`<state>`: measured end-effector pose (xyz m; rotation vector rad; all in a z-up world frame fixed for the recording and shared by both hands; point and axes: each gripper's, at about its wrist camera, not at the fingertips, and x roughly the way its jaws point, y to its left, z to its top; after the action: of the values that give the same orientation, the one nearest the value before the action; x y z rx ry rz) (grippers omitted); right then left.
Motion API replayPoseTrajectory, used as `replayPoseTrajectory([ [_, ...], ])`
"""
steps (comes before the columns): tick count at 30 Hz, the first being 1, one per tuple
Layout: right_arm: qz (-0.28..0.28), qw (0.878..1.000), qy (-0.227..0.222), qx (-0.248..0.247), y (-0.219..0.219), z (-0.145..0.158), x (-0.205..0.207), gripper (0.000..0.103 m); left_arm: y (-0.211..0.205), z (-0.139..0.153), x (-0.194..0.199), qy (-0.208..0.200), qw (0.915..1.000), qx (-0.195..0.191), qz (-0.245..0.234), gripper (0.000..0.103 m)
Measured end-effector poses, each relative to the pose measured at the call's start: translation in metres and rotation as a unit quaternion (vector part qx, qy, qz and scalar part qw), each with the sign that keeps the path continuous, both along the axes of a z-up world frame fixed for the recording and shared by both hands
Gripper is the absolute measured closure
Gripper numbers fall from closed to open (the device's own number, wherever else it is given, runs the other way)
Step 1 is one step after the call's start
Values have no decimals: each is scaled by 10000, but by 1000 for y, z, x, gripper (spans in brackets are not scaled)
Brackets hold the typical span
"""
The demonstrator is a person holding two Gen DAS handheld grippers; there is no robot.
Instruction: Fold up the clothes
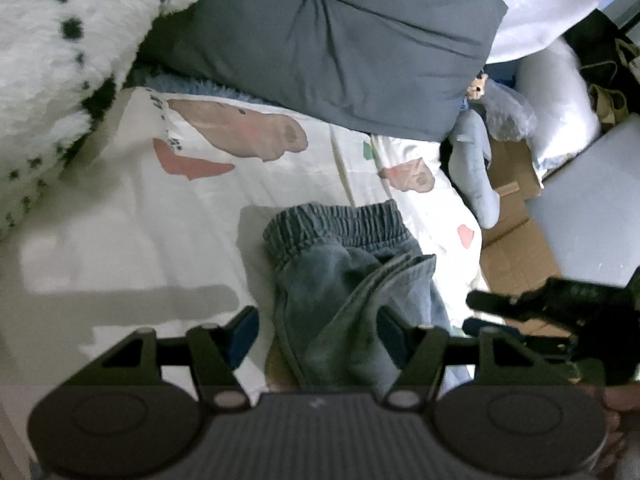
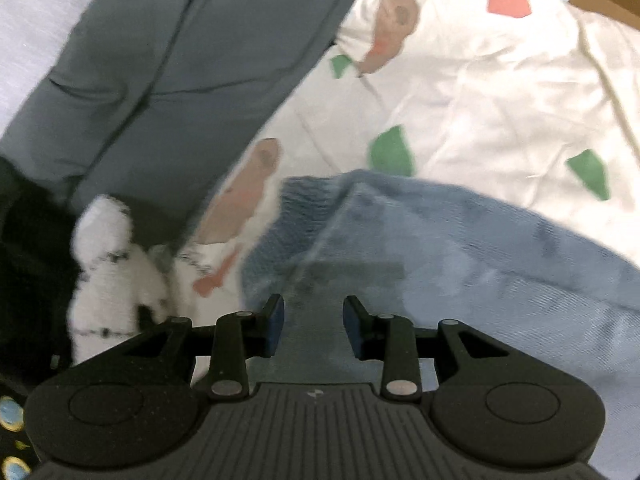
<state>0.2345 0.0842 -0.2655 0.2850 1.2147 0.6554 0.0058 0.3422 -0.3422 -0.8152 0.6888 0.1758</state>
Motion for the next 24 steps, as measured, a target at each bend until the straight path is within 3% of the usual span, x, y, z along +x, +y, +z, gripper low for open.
replayPoseTrajectory([
  [7,193,9991,-288,-247,-9,-19,15,65,-11,-10,6,165,9995,-91,-248,33],
  [13,521,9959,-647,-356,-2,-40,37,59,-19,-31,16,371,9965,-544,-511,33],
  [17,834,9912,-953,-388,6,-51,52,58,-17,-40,22,372,9958,-722,-434,33],
  [19,986,9885,-1077,-395,9,-55,57,57,-17,-38,23,287,9966,-663,-409,37],
  [21,1103,9860,-1172,-438,12,-58,62,57,-16,-37,24,253,9968,-652,-399,56],
  [24,1267,9827,-1276,-435,17,-61,67,57,-14,-38,25,295,9965,-690,-356,68],
])
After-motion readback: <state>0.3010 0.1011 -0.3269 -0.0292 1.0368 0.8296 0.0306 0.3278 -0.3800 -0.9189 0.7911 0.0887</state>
